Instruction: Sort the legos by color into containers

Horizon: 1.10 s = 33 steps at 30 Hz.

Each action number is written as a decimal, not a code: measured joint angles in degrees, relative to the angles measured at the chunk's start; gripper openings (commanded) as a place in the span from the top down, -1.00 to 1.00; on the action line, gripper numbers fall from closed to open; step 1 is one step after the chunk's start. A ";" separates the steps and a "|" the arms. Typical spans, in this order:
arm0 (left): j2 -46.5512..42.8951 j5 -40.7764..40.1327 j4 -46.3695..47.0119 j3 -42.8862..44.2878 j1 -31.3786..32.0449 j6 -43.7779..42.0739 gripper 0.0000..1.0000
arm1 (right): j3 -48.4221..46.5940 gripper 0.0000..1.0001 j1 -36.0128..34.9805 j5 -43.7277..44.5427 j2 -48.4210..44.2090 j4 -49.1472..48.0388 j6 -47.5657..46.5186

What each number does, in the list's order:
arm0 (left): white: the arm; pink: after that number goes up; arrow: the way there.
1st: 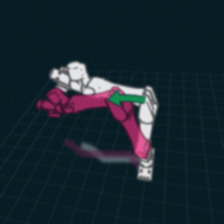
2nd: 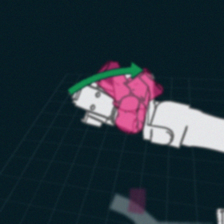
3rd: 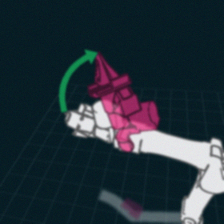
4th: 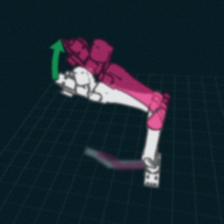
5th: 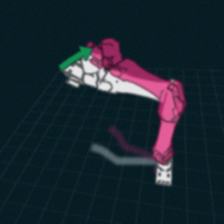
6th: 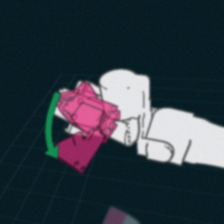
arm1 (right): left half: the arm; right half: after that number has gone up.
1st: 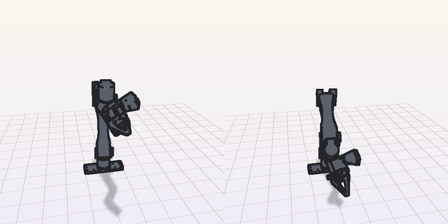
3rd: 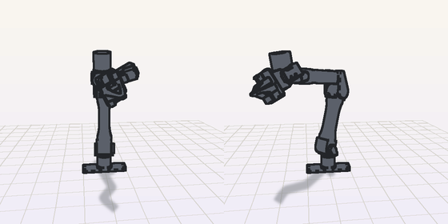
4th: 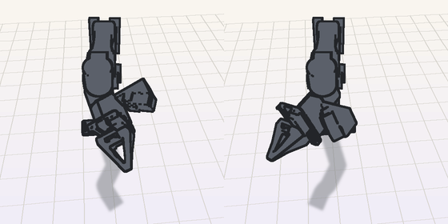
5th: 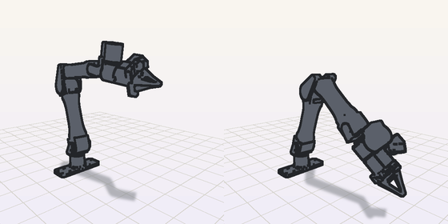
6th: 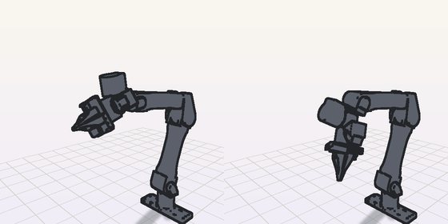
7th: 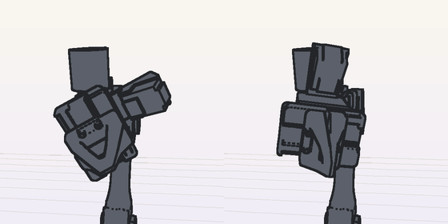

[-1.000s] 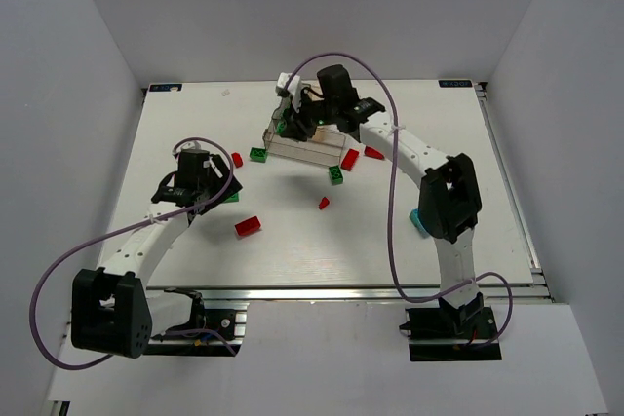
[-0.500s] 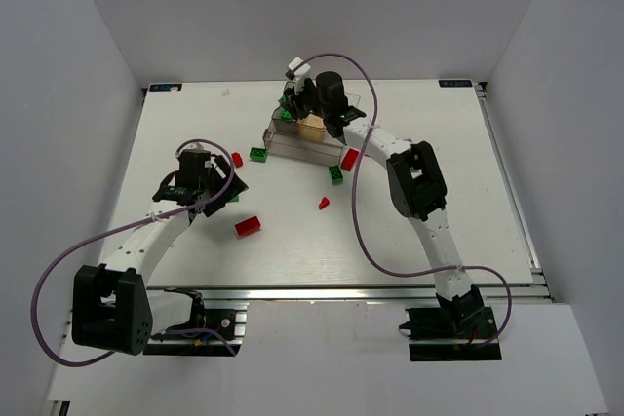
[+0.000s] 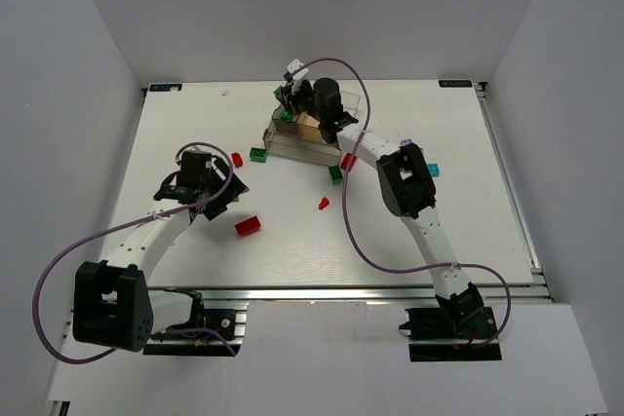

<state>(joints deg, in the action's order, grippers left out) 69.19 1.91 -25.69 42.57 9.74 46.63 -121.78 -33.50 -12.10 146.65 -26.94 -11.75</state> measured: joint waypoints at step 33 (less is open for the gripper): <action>27.08 -13.79 -11.58 15.17 0.00 22.93 -0.78 | 41.70 -0.39 11.61 -17.20 -41.68 -5.81 8.61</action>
<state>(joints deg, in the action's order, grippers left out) 96.27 -11.88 -37.28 57.74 9.74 69.56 -80.07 -21.89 -29.30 104.97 -32.75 -3.14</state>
